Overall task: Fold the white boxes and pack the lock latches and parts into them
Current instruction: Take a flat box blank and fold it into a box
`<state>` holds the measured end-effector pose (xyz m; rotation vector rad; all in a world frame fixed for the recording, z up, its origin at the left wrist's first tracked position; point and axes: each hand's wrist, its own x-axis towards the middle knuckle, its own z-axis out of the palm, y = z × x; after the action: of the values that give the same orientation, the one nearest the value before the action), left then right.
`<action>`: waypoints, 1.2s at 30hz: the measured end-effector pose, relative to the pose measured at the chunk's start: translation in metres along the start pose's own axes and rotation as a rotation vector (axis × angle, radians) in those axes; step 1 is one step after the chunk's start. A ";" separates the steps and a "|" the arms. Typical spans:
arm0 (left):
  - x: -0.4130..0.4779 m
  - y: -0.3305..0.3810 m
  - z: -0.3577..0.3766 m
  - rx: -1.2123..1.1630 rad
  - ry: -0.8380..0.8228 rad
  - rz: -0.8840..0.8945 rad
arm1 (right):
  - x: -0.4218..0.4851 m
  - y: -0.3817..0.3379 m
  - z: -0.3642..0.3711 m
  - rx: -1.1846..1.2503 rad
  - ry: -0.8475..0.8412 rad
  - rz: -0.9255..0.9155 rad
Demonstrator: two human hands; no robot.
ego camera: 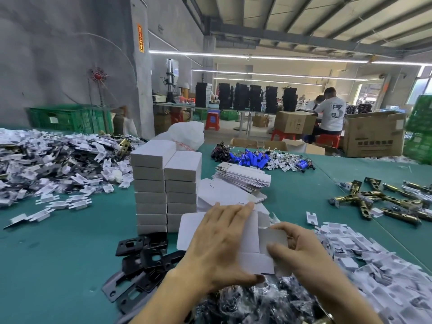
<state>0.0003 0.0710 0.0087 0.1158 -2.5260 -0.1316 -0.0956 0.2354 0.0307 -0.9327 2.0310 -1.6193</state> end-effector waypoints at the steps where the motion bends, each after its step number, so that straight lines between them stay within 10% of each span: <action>1: 0.000 0.001 0.000 0.003 0.041 0.017 | 0.000 0.000 0.000 -0.021 0.014 -0.027; 14: -0.002 0.012 -0.001 -0.099 0.282 -0.138 | -0.001 -0.004 0.004 -0.222 0.510 -0.305; 29: -0.004 0.013 0.001 -0.215 0.390 -0.365 | -0.010 -0.011 0.030 -0.481 0.287 -0.517; 36: -0.003 0.022 0.000 -0.191 0.470 -0.234 | -0.006 -0.003 0.035 -0.538 0.083 -0.315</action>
<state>0.0018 0.0932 0.0101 0.3253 -2.0142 -0.3907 -0.0674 0.2138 0.0240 -1.4506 2.5431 -1.2762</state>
